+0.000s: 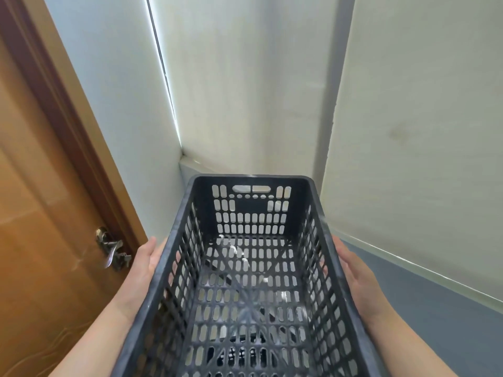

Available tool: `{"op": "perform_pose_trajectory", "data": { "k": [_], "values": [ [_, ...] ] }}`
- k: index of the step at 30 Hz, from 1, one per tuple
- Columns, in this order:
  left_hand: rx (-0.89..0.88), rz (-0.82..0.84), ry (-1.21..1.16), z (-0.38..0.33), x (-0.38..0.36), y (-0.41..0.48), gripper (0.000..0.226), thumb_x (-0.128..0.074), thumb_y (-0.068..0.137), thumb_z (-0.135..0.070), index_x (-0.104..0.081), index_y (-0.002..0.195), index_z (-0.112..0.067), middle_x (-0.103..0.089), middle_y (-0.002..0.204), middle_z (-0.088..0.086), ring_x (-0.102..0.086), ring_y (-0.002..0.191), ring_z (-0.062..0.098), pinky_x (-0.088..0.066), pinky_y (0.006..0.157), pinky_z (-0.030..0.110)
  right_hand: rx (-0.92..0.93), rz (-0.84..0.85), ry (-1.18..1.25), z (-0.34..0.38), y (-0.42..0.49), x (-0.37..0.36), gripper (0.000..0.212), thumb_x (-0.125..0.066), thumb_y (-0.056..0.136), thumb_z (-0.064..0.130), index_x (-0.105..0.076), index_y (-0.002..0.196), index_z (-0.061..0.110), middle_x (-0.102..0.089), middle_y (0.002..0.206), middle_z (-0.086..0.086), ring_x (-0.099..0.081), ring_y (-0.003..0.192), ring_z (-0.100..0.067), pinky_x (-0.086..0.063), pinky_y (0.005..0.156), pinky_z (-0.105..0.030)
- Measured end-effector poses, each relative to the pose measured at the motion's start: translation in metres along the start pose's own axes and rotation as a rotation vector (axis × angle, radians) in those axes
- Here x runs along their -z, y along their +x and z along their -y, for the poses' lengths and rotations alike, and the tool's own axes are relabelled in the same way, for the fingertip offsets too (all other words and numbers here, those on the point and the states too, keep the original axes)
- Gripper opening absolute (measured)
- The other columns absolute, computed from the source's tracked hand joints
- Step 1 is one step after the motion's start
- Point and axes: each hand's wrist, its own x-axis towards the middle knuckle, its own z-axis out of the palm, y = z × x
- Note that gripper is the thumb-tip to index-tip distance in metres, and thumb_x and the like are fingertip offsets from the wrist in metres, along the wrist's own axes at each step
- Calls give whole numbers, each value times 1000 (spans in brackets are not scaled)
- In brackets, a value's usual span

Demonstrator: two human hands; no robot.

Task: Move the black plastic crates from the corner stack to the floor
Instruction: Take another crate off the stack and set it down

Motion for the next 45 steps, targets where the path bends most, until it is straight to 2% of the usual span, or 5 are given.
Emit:
{"op": "perform_pose_trajectory", "data": {
  "k": [7,12,17,24,45],
  "values": [
    [-79,93,190,6,-17,-6,45,-22,100,-53,-59,114,-31,-78,91,-20,-72,82,-5,-53,66,8,-25,-83,25,22,-32,14,40,-31,113,17,-70,123,17,-84,96,5,-80,82,-5,-59,62,-17],
    [-136,336,218,8,-20,-3,96,-53,60,-91,-53,135,-31,-71,125,-11,-66,117,10,-51,90,25,-17,-211,55,28,-69,16,43,-33,113,20,-75,119,16,-83,109,-5,-80,88,-9,-60,66,-19],
    [-132,415,189,12,-38,-2,47,-20,97,-58,-54,119,-35,-77,98,-19,-73,94,4,-55,66,14,30,-283,37,28,-97,21,42,-41,108,30,-77,124,18,-80,118,-8,-74,116,-31,-59,85,-36],
    [-97,569,130,21,-63,-12,65,-38,79,-78,-56,126,-37,-76,110,7,-74,90,24,-56,73,40,110,-438,-6,31,-153,35,52,-58,97,52,-71,136,20,-71,135,-18,-66,125,-41,-48,109,-59],
    [-77,765,169,79,-265,-176,44,-18,101,-49,-57,114,-35,-78,90,5,-73,70,17,-54,55,29,217,-653,-58,93,-390,170,46,-21,113,16,-65,126,6,-83,101,0,-79,94,-11,-60,74,-19]
  ]
}}
